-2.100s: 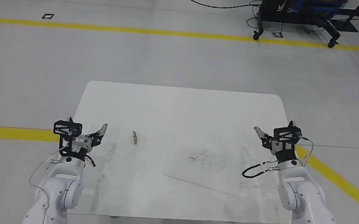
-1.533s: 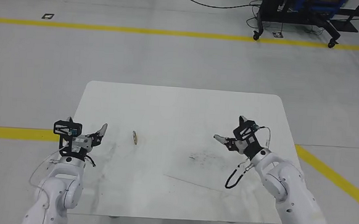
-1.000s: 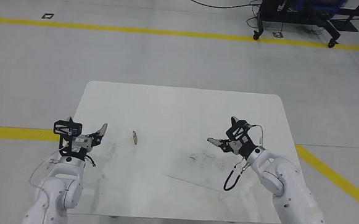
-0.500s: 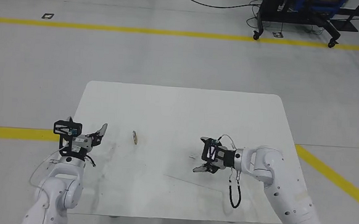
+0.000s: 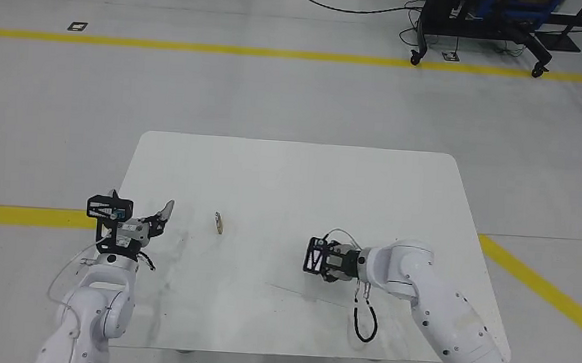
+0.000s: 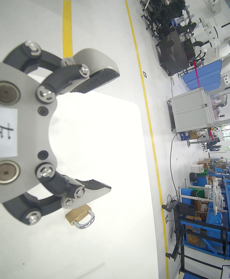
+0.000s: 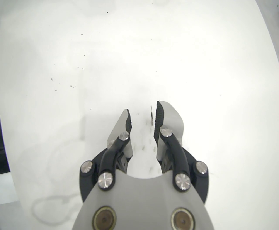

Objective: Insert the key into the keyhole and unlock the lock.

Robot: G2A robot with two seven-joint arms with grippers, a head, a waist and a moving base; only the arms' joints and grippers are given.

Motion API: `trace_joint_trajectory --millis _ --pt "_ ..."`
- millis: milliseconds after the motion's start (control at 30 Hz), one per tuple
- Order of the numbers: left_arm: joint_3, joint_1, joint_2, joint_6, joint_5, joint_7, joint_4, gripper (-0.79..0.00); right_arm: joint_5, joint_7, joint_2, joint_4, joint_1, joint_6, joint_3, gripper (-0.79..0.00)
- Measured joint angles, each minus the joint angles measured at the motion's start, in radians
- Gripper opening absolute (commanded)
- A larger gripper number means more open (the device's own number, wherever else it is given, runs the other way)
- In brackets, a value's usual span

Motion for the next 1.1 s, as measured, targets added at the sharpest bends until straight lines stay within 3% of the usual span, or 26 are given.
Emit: trace_joint_trajectory --millis 133,167,467,667,867,1100 --pt "0.0 0.0 0.0 0.0 0.0 0.0 0.0 0.0 0.002 -0.005 0.0 0.007 0.006 0.018 -0.009 -0.708" --pt "0.0 0.0 0.0 0.0 0.0 0.0 0.0 0.0 0.003 -0.009 0.0 0.009 0.008 0.02 -0.011 -0.785" --pt "0.0 0.0 0.0 0.0 0.0 0.0 0.0 0.0 -0.009 -0.041 0.006 -0.01 0.018 0.019 -0.008 -0.785" --pt "0.0 0.0 0.0 0.0 0.0 0.0 0.0 0.0 0.015 -0.241 0.032 -0.041 -0.035 -0.1 0.081 -0.785" --pt "0.0 0.0 0.0 0.0 0.0 0.0 0.0 0.0 0.098 -0.496 0.048 0.062 -0.033 -0.203 0.116 -0.785" --pt "0.0 0.0 0.0 0.0 0.0 0.0 0.0 0.0 0.096 -0.507 0.05 0.069 -0.031 -0.201 0.113 -0.785"
